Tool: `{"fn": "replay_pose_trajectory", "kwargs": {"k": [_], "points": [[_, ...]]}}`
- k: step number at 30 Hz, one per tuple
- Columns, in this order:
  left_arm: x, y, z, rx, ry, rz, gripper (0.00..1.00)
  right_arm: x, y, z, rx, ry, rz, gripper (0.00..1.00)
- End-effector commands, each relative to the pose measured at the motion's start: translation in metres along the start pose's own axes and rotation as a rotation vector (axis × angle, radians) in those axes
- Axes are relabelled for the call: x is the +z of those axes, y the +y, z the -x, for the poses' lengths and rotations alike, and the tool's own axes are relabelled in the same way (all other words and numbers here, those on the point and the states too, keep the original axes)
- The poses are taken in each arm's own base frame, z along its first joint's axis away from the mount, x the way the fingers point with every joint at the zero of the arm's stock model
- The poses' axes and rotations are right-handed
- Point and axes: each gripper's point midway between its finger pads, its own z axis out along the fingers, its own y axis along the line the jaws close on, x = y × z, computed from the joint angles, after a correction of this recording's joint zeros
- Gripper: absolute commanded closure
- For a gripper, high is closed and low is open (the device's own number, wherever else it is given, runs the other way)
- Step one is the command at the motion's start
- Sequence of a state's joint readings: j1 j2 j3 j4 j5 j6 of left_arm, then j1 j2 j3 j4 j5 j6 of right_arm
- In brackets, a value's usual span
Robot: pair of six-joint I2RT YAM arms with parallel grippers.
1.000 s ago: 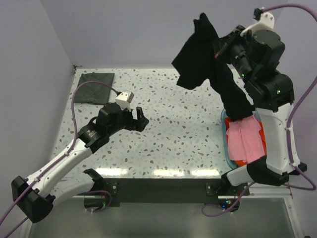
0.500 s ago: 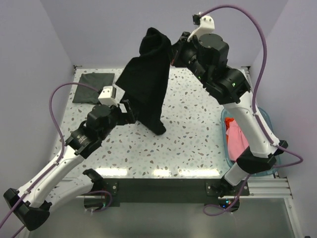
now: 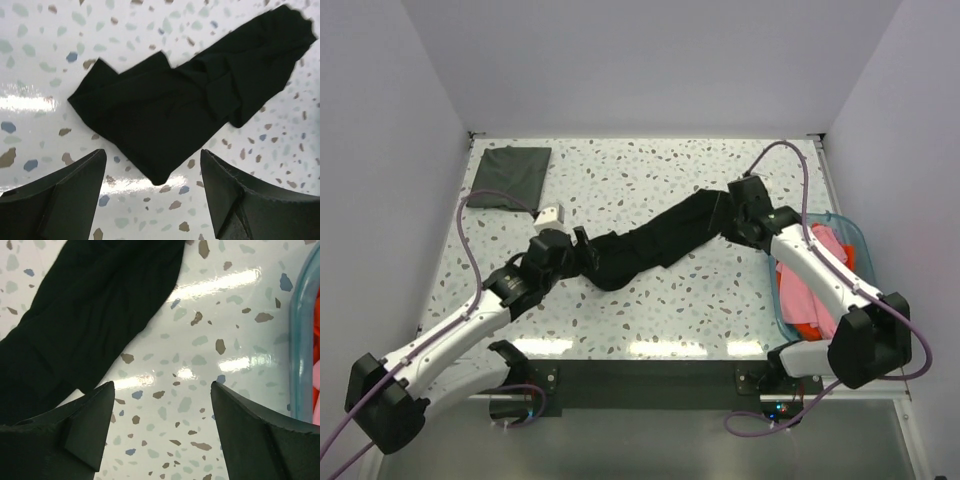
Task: Fold and stack the t-shirts
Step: Move the tshirt to the center of the board, then flatten the tshirt out
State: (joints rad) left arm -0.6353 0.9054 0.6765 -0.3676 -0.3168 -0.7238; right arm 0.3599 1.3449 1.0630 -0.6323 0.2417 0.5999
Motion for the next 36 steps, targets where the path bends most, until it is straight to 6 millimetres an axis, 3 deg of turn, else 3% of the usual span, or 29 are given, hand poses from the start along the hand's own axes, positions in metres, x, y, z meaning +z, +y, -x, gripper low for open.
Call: {"fn": "replay_pose_trajectory", "kwargs": {"k": [1, 3, 5, 6, 7, 9, 10, 11, 15, 17, 20, 23, 24, 25, 29, 36], "points": [[0.016, 0.009, -0.021, -0.083, 0.032, 0.039, 0.2, -0.027, 0.046, 0.019, -0.051, -0.137, 0.123, 0.19], [0.021, 0.017, -0.029, -0.091, 0.04, 0.072, 0.21, -0.027, 0.066, 0.017, -0.123, -0.144, 0.126, 0.2], [0.027, 0.025, -0.031, -0.094, 0.032, 0.117, 0.22, -0.013, 0.091, -0.002, -0.207, -0.099, 0.125, 0.23], [0.028, 0.027, -0.031, -0.094, 0.03, 0.132, 0.22, -0.015, 0.106, 0.002, -0.225, -0.111, 0.138, 0.23], [0.031, 0.03, -0.032, -0.093, 0.029, 0.156, 0.22, -0.001, 0.117, -0.012, -0.283, -0.099, 0.111, 0.24], [0.036, 0.03, -0.03, -0.093, 0.019, 0.162, 0.22, 0.006, 0.138, -0.009, -0.31, -0.109, 0.122, 0.29], [0.04, 0.034, -0.032, -0.093, 0.031, 0.182, 0.22, 0.027, 0.143, -0.025, -0.348, -0.066, 0.096, 0.3], [0.042, 0.033, -0.03, -0.099, 0.031, 0.189, 0.22, 0.03, 0.153, -0.018, -0.345, -0.078, 0.1, 0.32], [0.052, 0.039, -0.029, -0.099, 0.041, 0.221, 0.23, 0.068, 0.171, -0.031, -0.409, -0.045, 0.065, 0.39], [0.055, 0.043, -0.028, -0.1, 0.04, 0.232, 0.23, 0.086, 0.175, -0.036, -0.427, -0.03, 0.039, 0.41], [0.058, 0.047, -0.027, -0.101, 0.04, 0.242, 0.23, 0.096, 0.172, -0.037, -0.434, -0.03, -0.006, 0.49], [0.064, 0.053, -0.027, -0.118, 0.048, 0.25, 0.23, 0.091, 0.159, -0.034, -0.428, -0.046, -0.054, 0.58], [0.066, 0.055, -0.028, -0.126, 0.055, 0.253, 0.23, 0.09, 0.156, -0.032, -0.428, -0.055, -0.064, 0.62], [0.068, 0.055, -0.029, -0.128, 0.058, 0.25, 0.23, 0.088, 0.153, -0.032, -0.428, -0.059, -0.072, 0.74], [0.078, 0.052, -0.027, -0.142, 0.061, 0.238, 0.22, 0.073, 0.141, -0.019, -0.407, -0.088, -0.105, 0.98], [0.095, 0.048, -0.032, -0.157, 0.069, 0.225, 0.19, 0.027, 0.116, 0.021, -0.315, -0.163, -0.078, 1.0]]}}
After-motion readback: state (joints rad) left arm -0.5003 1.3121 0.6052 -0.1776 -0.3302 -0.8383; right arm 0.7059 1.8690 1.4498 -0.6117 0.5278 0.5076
